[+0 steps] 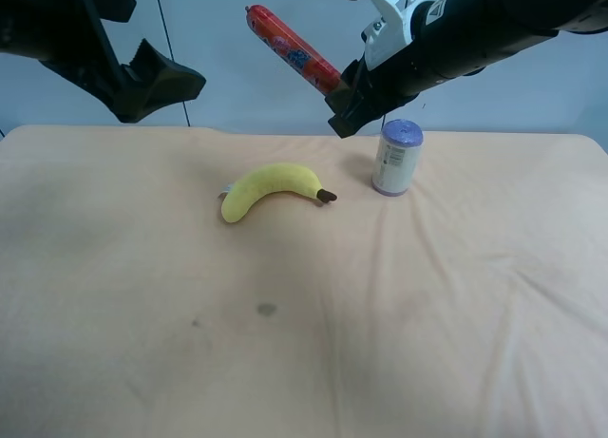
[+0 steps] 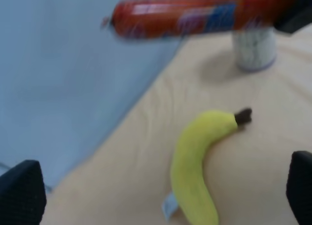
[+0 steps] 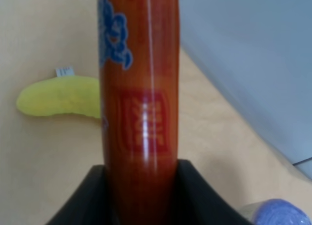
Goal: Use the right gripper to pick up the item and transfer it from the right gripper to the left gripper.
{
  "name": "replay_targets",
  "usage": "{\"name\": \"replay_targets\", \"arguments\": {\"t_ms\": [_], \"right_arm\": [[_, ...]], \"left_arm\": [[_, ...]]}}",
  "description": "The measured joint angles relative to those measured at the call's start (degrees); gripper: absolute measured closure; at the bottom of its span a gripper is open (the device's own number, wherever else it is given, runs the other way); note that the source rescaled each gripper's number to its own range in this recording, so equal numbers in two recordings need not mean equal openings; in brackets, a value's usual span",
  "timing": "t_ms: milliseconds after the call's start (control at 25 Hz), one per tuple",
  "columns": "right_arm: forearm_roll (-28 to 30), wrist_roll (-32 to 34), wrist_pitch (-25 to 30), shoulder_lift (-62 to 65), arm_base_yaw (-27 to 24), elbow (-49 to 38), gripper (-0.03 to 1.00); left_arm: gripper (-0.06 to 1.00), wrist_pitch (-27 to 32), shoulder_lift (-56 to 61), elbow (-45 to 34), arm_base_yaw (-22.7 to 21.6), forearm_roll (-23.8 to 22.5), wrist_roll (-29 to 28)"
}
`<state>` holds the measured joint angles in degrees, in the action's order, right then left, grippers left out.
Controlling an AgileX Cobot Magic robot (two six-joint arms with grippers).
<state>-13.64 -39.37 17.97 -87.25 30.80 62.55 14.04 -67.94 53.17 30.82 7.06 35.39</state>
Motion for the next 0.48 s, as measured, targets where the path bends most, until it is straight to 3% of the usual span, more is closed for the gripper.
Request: {"name": "replay_targets", "arguments": {"t_ms": [480], "right_arm": [[0.0, 0.0, -0.1, 0.0, 0.0, 0.0, 0.96]], "left_arm": [[-0.06, -16.3, -5.2, 0.0, 6.9, -11.5, 2.5]]}}
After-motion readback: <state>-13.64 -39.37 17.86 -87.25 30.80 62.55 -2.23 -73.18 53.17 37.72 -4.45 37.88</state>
